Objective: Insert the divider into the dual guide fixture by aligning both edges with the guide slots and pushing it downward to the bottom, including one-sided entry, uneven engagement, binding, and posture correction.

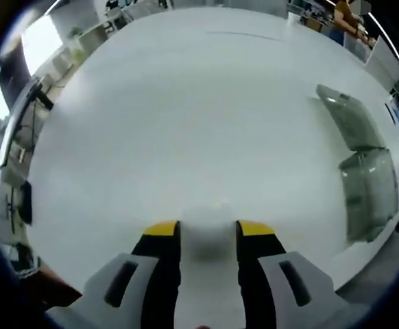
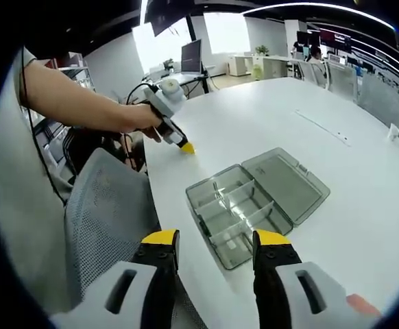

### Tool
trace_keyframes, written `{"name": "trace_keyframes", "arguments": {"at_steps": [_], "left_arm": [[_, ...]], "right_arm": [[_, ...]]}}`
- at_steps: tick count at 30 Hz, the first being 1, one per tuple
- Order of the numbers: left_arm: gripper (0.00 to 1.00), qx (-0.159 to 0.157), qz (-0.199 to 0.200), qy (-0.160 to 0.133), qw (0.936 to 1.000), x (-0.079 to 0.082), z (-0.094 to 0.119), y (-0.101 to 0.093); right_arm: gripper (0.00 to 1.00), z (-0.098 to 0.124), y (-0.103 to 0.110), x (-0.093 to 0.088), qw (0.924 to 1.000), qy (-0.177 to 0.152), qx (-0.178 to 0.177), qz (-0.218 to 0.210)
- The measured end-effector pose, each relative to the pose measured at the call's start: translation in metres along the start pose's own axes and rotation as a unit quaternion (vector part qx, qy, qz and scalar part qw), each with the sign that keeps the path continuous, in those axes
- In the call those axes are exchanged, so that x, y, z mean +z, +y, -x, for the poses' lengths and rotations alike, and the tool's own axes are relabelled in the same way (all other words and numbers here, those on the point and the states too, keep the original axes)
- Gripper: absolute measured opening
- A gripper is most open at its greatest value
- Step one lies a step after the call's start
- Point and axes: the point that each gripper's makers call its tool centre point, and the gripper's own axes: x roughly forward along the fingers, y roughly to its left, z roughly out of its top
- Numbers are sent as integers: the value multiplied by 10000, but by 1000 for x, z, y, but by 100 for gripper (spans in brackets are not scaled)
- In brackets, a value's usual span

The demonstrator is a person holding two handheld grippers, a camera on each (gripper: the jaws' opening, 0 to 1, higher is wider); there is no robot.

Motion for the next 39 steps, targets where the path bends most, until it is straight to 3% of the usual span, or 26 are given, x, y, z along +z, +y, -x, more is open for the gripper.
{"name": "trace_keyframes", "arguments": {"at_steps": [22, 30, 39], "left_arm": [[27, -414, -607, -62, 9973, -7, 6, -13], [30, -367, -659, 36, 9971, -11, 7, -12], [39, -279, -597, 192, 9976, -16, 8, -11]], "right_arm": [[39, 4, 1, 1, 10000, -8, -73, 38], [39, 3, 3, 2, 10000, -15, -56, 58], [39, 4, 2, 1, 10000, 1, -60, 61]]}}
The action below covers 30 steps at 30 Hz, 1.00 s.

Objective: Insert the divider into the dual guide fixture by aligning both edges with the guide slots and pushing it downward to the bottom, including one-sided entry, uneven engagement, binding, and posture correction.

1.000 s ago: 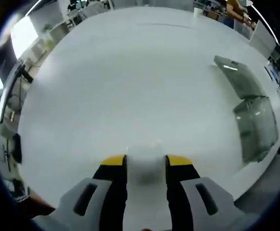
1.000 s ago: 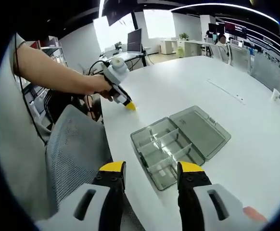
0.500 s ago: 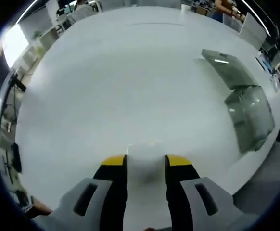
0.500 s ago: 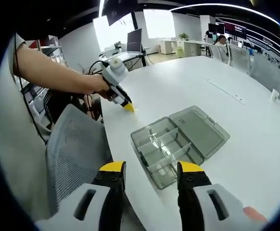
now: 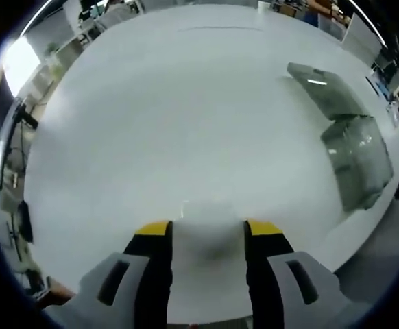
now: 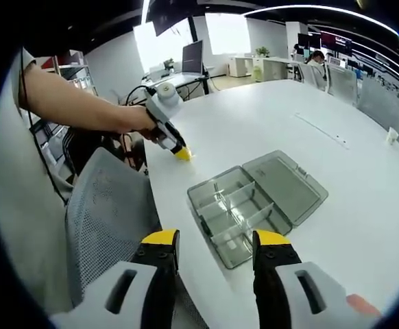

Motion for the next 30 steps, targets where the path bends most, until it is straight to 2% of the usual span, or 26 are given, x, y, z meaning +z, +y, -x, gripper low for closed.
{"name": "trace_keyframes", "arguments": {"at_steps": [5, 7, 13, 22, 26, 30], "left_arm": [[35, 55, 100, 57, 9999, 0, -1, 3], [29, 57, 65, 251, 9996, -1, 0, 4], [28, 72, 5, 617, 9981, 0, -4, 1], [27, 34, -147, 958, 9953, 0, -4, 1], [26, 19, -174, 1072, 9941, 0, -4, 2], [26, 8, -237, 966, 9950, 0, -3, 2]], "right_arm": [[39, -1, 0, 0, 10000, -1, 3, -1], [39, -1, 1, -1, 10000, 19, 6, 1], [39, -1, 1, -1, 10000, 2, -2, -7], [38, -1, 0, 0, 10000, 0, 0, -8], [38, 0, -1, 0, 10000, -2, -8, -8], [38, 1, -3, 0, 10000, -19, -28, -27]]}}
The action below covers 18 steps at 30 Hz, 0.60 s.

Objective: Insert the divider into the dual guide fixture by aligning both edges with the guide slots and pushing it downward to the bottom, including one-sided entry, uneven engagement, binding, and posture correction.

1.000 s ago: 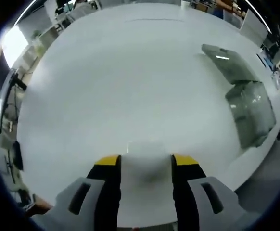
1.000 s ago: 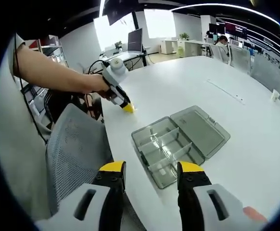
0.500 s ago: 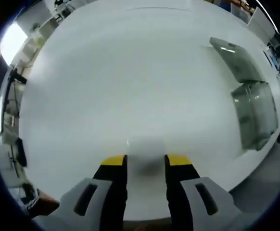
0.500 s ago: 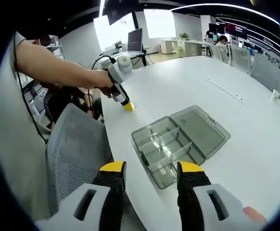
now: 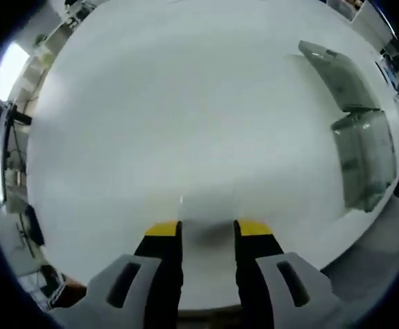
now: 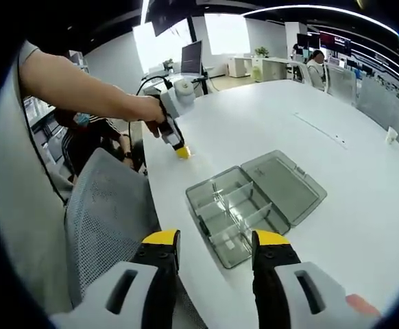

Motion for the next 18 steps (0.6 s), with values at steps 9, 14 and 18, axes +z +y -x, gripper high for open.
{"name": "trace_keyframes", "arguments": {"at_steps": [9, 14, 18], "left_arm": [[25, -108, -178, -369, 9991, 1, 1, 1], [25, -223, -146, -482, 9985, -1, 1, 0], [25, -293, -184, -609, 9975, -4, 4, -5]], "right_arm": [[38, 2, -2, -4, 10000, 49, -29, -26], [38, 1, -2, -3, 10000, 45, -11, -31], [38, 0, -1, -5, 10000, 65, -3, -39]]}}
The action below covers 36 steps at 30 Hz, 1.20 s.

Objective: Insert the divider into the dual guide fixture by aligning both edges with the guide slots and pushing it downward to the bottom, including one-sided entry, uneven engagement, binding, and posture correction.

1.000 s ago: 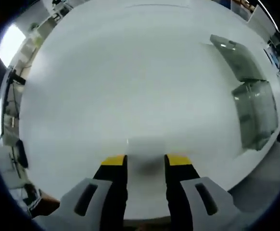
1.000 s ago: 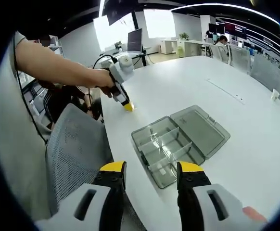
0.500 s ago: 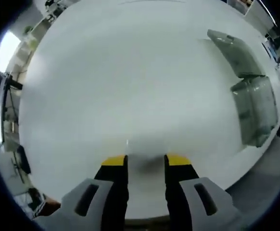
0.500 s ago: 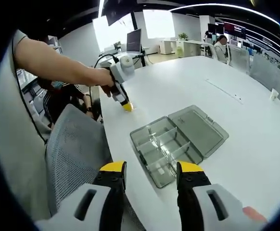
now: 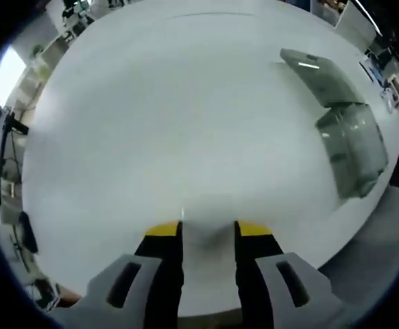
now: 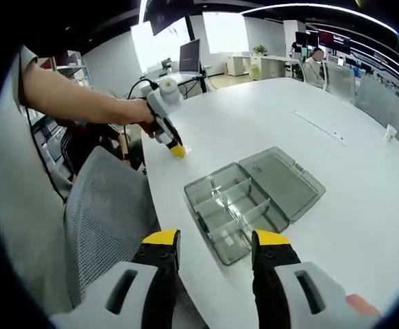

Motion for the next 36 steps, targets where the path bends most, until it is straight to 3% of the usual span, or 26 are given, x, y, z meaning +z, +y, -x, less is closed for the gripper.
{"name": "trace_keyframes", "arguments": {"at_steps": [7, 15, 19, 29, 36], "left_arm": [[25, -202, 23, -335, 9992, 3, 9, -15], [25, -567, 5, -1030, 9931, 19, 31, -48], [25, -794, -86, -1455, 9861, 31, 47, -70], [25, -1081, -256, -2086, 9717, 49, 85, -108], [25, -1275, -474, -2537, 9577, 56, 109, -137]], "right_arm": [[38, -1, 1, 2, 10000, -28, 14, -3], [38, -3, 2, 2, 10000, -5, 24, 5], [38, -3, 3, 4, 10000, -43, 37, -23], [37, 0, 1, 10, 9997, -171, 60, -145], [36, 2, 0, 20, 9989, -349, 109, -299]]}}
